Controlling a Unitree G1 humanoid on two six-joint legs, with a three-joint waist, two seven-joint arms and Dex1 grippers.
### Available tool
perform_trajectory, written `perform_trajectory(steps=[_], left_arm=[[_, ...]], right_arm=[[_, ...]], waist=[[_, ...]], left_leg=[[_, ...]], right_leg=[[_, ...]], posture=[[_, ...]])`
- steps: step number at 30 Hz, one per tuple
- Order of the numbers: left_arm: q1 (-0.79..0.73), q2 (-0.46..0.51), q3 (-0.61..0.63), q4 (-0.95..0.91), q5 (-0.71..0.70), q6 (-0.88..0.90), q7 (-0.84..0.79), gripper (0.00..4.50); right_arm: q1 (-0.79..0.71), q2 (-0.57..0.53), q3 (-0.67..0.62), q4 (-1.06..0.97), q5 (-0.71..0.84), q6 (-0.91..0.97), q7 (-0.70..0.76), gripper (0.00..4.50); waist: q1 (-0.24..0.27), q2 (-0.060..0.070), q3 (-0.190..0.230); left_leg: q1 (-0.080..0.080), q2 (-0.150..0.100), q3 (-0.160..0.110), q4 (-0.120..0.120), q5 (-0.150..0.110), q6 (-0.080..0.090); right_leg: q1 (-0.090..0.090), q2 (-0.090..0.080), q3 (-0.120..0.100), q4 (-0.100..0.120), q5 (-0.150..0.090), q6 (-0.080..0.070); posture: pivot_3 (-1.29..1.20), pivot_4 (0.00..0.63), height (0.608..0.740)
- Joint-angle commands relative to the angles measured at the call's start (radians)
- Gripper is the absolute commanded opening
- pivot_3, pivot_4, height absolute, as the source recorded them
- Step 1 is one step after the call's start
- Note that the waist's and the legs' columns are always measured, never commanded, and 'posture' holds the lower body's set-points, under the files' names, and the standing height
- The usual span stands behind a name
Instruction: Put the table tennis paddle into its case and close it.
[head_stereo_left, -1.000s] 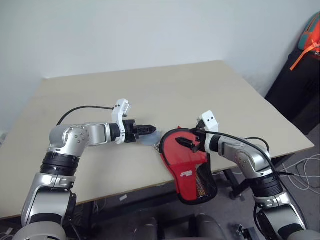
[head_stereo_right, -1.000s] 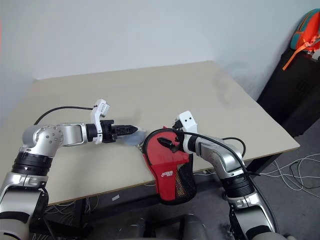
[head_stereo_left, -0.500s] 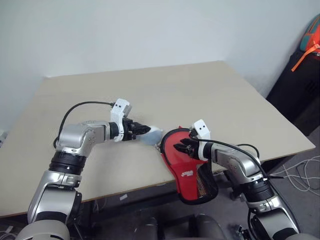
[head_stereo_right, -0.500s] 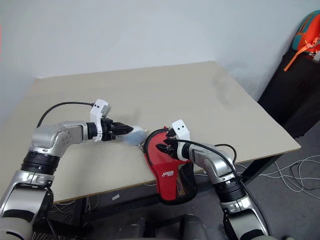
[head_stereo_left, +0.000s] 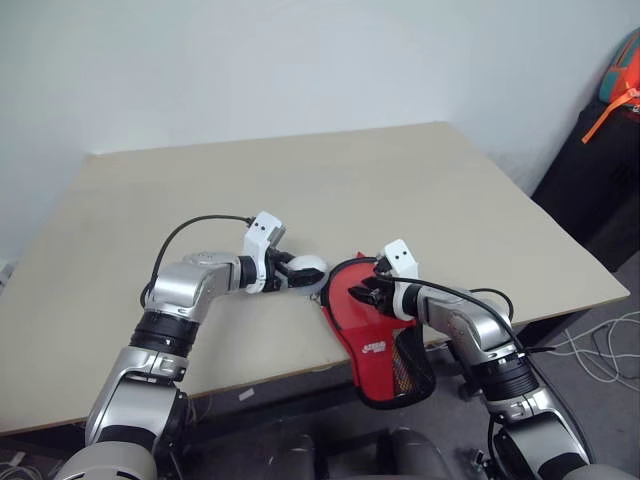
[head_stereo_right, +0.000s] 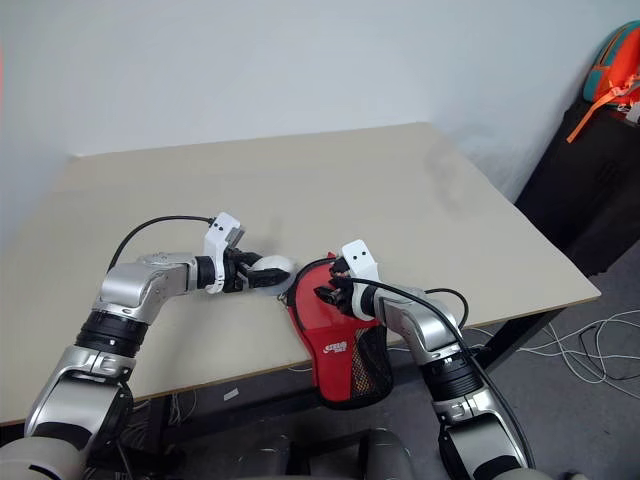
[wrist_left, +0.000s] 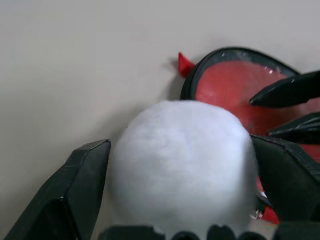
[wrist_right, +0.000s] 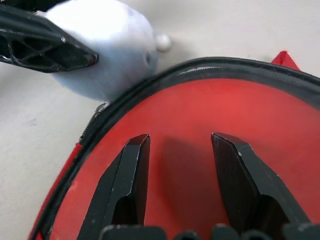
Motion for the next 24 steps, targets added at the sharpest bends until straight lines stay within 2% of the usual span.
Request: perform_trajectory(steps=[1, 12, 14, 17, 19, 20, 21, 24], left_arm=[[-0.02, 0.002, -0.004, 0.038, 0.055, -0.019, -0.003, 4.49], [-0.094, -0.095, 0.011, 0.183, 0.153, -0.108, 0.017, 4.49], [-0.122, -0.123, 0.035, 0.213, 0.147, -0.104, 0.03, 4.5], [-0.146, -0.143, 0.046, 0.24, 0.157, -0.12, 0.03, 3.94], [-0.157, -0.149, 0.049, 0.252, 0.161, -0.125, 0.024, 3.26], [-0.161, -0.15, 0.044, 0.259, 0.171, -0.136, 0.023, 2.91], [-0.169, -0.155, 0.044, 0.275, 0.178, -0.143, 0.03, 2.75], [-0.208, -0.173, 0.048, 0.334, 0.197, -0.167, 0.047, 2.75]], right_arm=[[-0.014, 0.005, -0.016, -0.025, -0.006, -0.007, -0.001, 2.1], [-0.006, -0.028, 0.052, -0.01, -0.045, 0.06, 0.026, 2.1], [0.002, -0.039, 0.078, -0.009, -0.064, 0.057, 0.031, 1.73], [0.011, -0.05, 0.1, -0.03, -0.062, 0.065, 0.052, 0.89], [0.012, -0.046, 0.095, -0.031, -0.065, 0.072, 0.043, 0.13], [0.012, -0.046, 0.095, -0.028, -0.068, 0.072, 0.042, 0.0], [0.013, -0.048, 0.097, -0.026, -0.072, 0.076, 0.042, 0.0], [0.019, -0.062, 0.124, -0.024, -0.088, 0.091, 0.051, 0.0]], waist=[[0.0, 0.0, 0.0], [0.0, -0.001, -0.001], [0.001, -0.002, -0.001], [0.0, -0.003, -0.002], [0.0, -0.003, -0.002], [0.0, -0.003, -0.002], [0.0, -0.004, -0.002], [0.001, -0.004, -0.002]], left_leg=[[0.0, 0.0, 0.0, 0.0, 0.0, 0.0], [0.0, 0.0, -0.002, 0.002, 0.0, 0.001], [0.0, 0.0, -0.003, 0.002, 0.0, 0.001], [0.0, 0.0, -0.003, 0.003, -0.001, 0.001], [0.001, 0.0, -0.004, 0.003, -0.001, 0.002], [0.001, 0.001, -0.004, 0.003, -0.001, 0.002], [0.001, 0.001, -0.004, 0.003, -0.001, 0.002], [0.001, 0.001, -0.004, 0.004, -0.001, 0.002]], right_leg=[[0.0, 0.0, 0.0, 0.0, 0.0, 0.0], [0.002, 0.0, -0.002, 0.0, 0.0, 0.0], [0.002, 0.0, -0.002, 0.0, 0.0, 0.0], [0.003, 0.0, -0.003, 0.0, 0.0, 0.0], [0.003, 0.0, -0.003, 0.0, 0.0, 0.0], [0.003, 0.0, -0.003, 0.0, 0.0, 0.0], [0.003, 0.0, -0.003, 0.0, 0.0, 0.0], [0.005, 0.0, -0.004, 0.0, 0.0, 0.0]], posture=[[0.0, 0.0, 0.724], [0.0, 0.0, 0.724], [0.0, 0.0, 0.724], [0.0, 0.0, 0.724], [0.0, 0.0, 0.724], [0.0, 0.0, 0.724], [0.0, 0.0, 0.724], [0.0, 0.0, 0.724]])
